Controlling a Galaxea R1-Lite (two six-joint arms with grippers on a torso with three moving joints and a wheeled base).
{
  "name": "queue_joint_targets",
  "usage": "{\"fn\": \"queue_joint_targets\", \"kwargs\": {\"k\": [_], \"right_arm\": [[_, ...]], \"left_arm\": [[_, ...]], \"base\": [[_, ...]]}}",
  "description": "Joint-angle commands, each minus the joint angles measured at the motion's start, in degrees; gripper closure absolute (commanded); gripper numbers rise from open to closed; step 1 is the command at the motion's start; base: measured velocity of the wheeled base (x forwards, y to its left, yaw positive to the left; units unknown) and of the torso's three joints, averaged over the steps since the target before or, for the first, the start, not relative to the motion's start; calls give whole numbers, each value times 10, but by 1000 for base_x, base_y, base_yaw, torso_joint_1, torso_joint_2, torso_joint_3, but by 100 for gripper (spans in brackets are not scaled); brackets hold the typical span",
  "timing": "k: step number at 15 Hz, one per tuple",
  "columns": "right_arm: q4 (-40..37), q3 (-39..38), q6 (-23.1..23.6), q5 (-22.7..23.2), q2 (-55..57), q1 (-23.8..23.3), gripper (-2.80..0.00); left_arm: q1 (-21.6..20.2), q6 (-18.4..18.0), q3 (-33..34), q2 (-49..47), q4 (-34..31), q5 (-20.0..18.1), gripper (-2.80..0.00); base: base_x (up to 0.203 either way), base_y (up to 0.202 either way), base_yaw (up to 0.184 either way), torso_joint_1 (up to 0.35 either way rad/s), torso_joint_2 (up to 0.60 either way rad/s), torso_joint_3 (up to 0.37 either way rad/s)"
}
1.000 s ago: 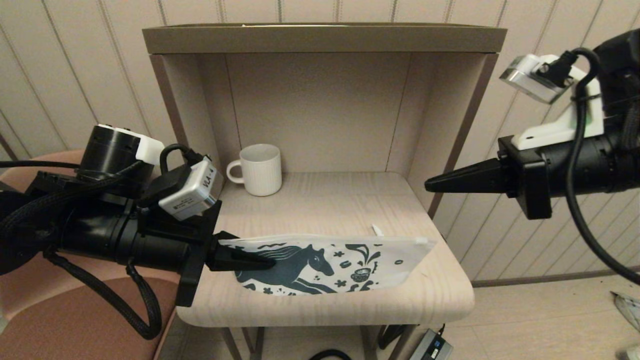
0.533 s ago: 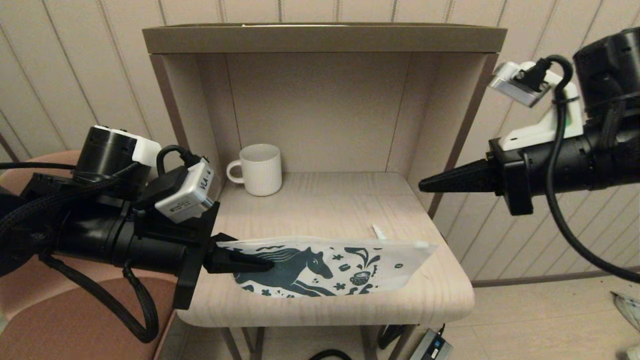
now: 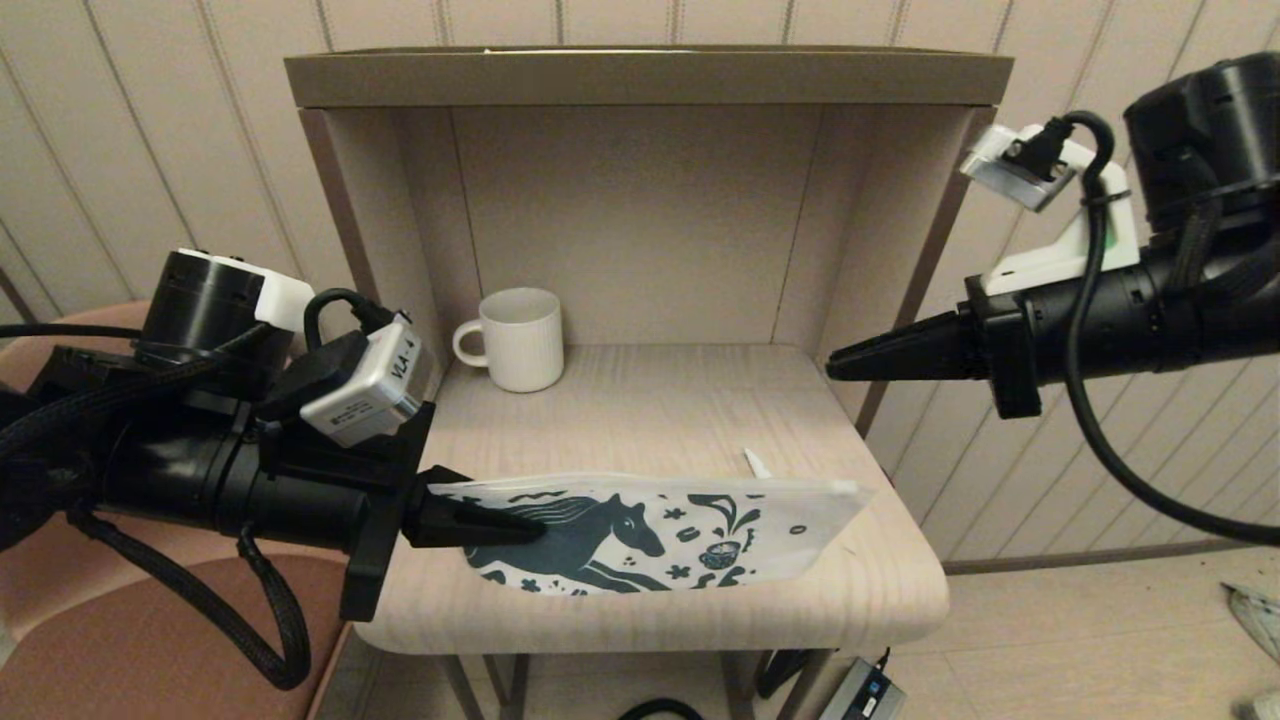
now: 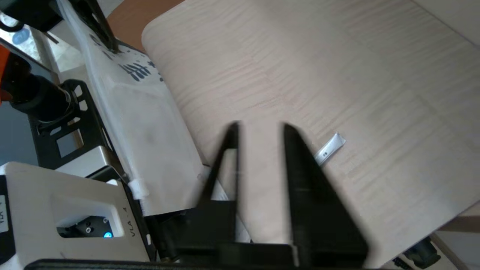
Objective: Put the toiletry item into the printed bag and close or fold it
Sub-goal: Pick up the toothpaste
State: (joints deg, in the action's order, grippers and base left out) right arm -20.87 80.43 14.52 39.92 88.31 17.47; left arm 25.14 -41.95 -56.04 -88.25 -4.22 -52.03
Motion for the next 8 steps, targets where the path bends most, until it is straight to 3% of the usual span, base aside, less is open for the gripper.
{"fn": "queue_joint_targets", "kwargs": {"k": [1,2,3,8], "right_arm": [[-3,6,0,1,5,3,-280],[-6,13,-1,1,9,4,-280],[-7,13,-1,1,9,5,0],[-7,16,-1,-1,11,5,0]], "left_arm": [[0,-2,2,5,0,-3,0],[0,-2,2,6,0,-3,0],[0,-2,2,6,0,-3,0],[0,-2,4,11,0,-3,0]], "base": [[0,0,0,0,0,0],[0,0,0,0,0,0],[0,0,0,0,0,0],[0,0,0,0,0,0]]}}
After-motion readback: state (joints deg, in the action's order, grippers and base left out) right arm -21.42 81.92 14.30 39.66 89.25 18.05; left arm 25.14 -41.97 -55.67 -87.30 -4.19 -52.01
